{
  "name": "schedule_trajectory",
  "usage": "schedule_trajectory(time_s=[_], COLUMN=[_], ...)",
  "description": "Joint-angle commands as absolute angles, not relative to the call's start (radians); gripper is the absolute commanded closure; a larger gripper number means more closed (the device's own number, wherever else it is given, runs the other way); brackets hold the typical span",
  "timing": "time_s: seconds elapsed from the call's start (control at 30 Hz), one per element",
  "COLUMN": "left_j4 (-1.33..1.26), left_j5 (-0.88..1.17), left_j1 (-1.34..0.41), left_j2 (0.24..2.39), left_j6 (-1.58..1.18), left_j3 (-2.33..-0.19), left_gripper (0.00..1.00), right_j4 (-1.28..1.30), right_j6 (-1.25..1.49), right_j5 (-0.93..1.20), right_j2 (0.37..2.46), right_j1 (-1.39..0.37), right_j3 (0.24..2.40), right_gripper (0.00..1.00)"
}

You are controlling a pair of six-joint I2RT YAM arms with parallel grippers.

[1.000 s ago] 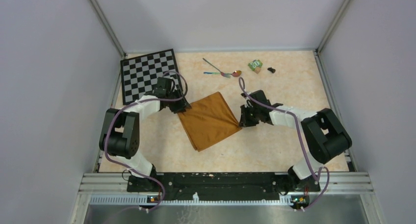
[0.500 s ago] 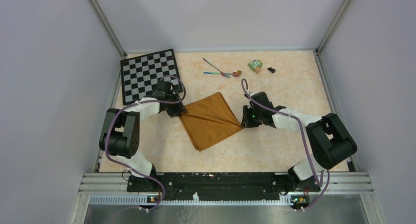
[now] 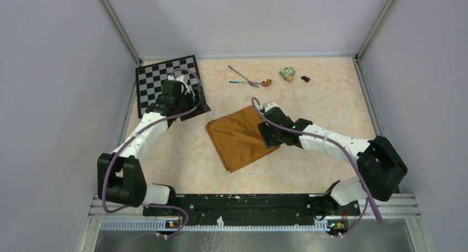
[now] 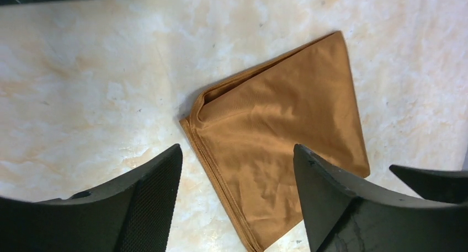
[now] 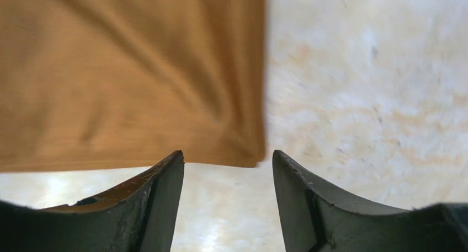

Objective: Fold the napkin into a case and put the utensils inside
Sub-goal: Pick up the lower triangle-folded napkin from the center of the board.

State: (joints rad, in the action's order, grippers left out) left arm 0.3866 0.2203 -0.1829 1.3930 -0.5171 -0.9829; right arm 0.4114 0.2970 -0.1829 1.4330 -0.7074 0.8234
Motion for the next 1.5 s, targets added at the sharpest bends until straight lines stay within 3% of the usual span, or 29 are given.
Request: schedule_trajectory(time_s=[0.0, 0.07, 0.13, 0.27, 0.47, 0.6, 1.03, 1.23, 1.47], left_j4=[0.445, 0.447, 0.448, 0.439, 0.412, 0.402, 0.362, 0.357, 0.35], left_j5=[0.215, 0.264, 0.322, 0.39, 0.5, 0.555, 0.598, 0.601, 0.604], left_j1=[-0.147, -0.092, -0.023, 0.116, 0.238, 0.286, 0.301, 0.302, 0.301], left_j2=[1.317, 1.299, 1.284, 1.239, 1.215, 1.209, 1.188, 1.184, 1.17], left_j6=[-0.465, -0.466, -0.471, -0.498, -0.49, -0.475, -0.468, -0.468, -0.469], left_j3=[-1.026, -1.021, -1.016, -0.995, -0.96, -0.939, -0.896, -0.887, -0.868], left_gripper=[0.19, 0.06, 0.02, 0.01, 0.01, 0.01, 0.01, 0.01, 0.01], right_j4=[0.528, 0.534, 0.549, 0.586, 0.734, 0.781, 0.845, 0.863, 0.855], right_j6=[0.243, 0.255, 0.281, 0.322, 0.361, 0.381, 0.396, 0.41, 0.423], right_j5=[-0.315, -0.217, -0.131, -0.057, -0.059, -0.05, -0.154, -0.237, -0.305], right_j2=[1.413, 1.456, 1.521, 1.684, 1.906, 1.977, 2.115, 2.17, 2.183], right_j1=[-0.892, -0.983, -1.043, -1.141, -1.205, -1.206, -1.222, -1.249, -1.249], right_j3=[1.003, 1.049, 1.11, 1.254, 1.472, 1.524, 1.585, 1.581, 1.553], right_gripper=[0.38, 0.33, 0.32, 0.32, 0.41, 0.45, 0.45, 0.56, 0.85])
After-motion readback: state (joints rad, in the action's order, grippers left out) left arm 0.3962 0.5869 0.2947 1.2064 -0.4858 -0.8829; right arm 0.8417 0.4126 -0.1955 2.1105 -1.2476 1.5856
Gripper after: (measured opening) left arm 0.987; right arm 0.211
